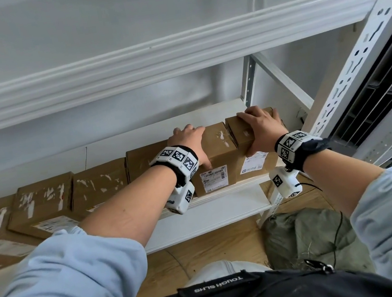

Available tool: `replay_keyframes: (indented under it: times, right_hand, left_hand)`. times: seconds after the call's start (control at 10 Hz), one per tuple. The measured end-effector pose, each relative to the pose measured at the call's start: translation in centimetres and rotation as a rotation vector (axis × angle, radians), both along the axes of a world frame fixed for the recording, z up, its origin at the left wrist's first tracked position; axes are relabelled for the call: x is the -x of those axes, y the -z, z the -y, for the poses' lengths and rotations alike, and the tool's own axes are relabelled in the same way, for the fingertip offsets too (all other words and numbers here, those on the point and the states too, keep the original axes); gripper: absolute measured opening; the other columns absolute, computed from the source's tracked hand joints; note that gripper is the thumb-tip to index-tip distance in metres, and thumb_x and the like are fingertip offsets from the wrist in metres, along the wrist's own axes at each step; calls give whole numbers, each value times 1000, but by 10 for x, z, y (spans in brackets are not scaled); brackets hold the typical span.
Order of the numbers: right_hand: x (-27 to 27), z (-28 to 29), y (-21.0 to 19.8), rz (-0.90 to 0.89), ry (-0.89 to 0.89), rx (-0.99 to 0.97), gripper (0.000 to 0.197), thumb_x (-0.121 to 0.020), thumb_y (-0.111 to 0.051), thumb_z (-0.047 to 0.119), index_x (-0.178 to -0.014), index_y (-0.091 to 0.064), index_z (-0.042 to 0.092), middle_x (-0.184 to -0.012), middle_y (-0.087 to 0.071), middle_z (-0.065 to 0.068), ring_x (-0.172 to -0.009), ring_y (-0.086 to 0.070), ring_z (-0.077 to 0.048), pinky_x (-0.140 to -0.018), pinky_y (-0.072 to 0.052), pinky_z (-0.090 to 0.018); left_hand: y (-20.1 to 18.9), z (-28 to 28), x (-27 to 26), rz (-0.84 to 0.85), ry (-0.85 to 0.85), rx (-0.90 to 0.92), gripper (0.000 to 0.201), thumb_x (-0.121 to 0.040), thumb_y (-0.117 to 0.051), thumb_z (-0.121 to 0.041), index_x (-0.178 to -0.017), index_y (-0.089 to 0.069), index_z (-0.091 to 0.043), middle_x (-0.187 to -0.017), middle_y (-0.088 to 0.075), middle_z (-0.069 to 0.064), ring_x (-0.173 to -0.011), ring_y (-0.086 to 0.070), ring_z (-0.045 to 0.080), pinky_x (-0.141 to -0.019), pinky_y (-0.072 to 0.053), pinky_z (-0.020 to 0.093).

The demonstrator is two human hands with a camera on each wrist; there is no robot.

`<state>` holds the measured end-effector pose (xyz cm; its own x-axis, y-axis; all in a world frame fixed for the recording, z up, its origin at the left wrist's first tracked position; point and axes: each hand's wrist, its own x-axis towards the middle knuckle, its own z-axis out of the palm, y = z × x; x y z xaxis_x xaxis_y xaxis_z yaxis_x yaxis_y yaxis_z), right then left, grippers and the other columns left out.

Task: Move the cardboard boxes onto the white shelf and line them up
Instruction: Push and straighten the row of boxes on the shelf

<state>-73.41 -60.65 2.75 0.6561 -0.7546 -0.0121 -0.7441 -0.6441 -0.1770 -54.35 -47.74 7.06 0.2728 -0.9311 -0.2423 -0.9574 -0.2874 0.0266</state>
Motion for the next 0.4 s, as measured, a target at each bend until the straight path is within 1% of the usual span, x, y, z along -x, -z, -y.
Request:
replay_keyframes:
  times: [0.1,0.2,0.3,0.4]
  right_hand:
    - [-1,-3,-1,-3,-7,11,120,-47,-94,44,-149,-34,27,-144,-35,-2,-134,-39,-27,-117,-4,-63]
    - [0,-6,-3,-7,-28,15,120,-45,-94,45,-148,-36,28,-144,-37,-1,-133,-41,-27,-117,-7,-61]
    - [2,-7,-4,2,-28,9,120,-45,-94,46,-148,-35,28,-145,-37,-1,-133,-41,-26,-117,-7,-60]
    - [1,-8,-10,-44,-41,14,125,-47,-93,50,-152,-27,30,-150,-31,-2,-142,-30,-27,-117,0,-65]
  left_hand:
    - [1,-2,0,2,0,-1,107,-57,-88,-58,-146,-37,-27,-142,-45,0,-129,-40,30,-90,-47,44]
    - [0,-6,1,-1,8,7,108,-59,-87,-58,-148,-35,-27,-143,-44,0,-130,-39,30,-91,-48,44]
    - [2,-8,3,-1,15,30,109,-60,-87,-58,-149,-33,-26,-143,-44,0,-129,-39,29,-90,-47,43]
    - [3,-8,3,-18,2,48,115,-59,-86,-60,-152,-27,-27,-149,-39,1,-134,-35,30,-98,-46,47]
